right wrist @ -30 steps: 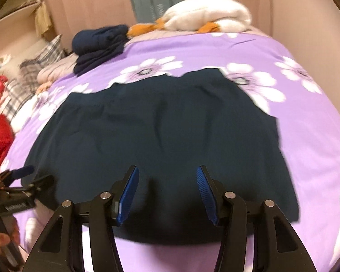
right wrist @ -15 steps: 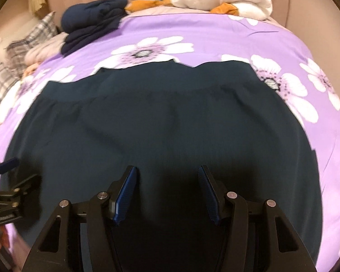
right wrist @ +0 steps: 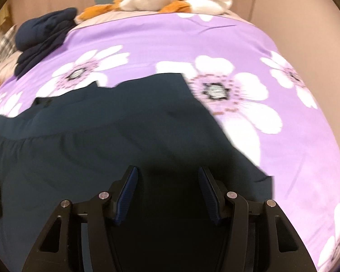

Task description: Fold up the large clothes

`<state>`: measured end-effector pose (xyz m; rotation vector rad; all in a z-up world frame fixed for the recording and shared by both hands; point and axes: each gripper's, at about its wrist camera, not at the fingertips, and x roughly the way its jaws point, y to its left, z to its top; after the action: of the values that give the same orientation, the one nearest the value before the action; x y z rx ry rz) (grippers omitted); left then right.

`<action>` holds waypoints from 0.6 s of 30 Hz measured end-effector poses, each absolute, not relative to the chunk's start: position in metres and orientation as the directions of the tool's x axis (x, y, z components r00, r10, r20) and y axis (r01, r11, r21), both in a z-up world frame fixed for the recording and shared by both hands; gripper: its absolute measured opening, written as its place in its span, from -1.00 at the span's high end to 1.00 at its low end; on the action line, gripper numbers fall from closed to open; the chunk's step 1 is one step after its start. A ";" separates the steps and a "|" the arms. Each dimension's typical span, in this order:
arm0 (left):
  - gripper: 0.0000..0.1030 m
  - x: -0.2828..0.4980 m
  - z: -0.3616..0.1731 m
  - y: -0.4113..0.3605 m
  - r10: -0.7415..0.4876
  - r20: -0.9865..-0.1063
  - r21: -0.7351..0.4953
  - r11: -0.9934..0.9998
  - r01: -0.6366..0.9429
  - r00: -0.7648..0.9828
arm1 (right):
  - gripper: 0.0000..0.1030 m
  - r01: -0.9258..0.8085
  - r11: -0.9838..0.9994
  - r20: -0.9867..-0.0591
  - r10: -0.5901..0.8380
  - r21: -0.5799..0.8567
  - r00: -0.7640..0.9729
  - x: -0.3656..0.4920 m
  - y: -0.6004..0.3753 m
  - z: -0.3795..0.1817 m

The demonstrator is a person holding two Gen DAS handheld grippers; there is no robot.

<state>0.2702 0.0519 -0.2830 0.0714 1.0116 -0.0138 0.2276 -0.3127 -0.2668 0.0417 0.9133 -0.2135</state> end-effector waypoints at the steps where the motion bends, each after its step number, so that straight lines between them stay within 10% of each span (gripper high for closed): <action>1: -0.82 0.268 -0.281 0.053 0.028 -0.844 0.059 0.997 0.040 0.536 | -0.06 0.211 0.976 -0.787 -0.175 -0.058 0.592 0.226 -0.315 -0.266; 18: -0.79 0.188 -0.253 0.025 -0.052 -0.801 0.038 0.990 0.138 0.597 | -0.08 0.157 0.987 -0.717 -0.078 0.044 0.693 0.132 -0.299 -0.240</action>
<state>0.1876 0.0251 -0.2527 0.1000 0.9251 -0.1109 0.1321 -0.2994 -0.2399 0.1051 0.7952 -0.1319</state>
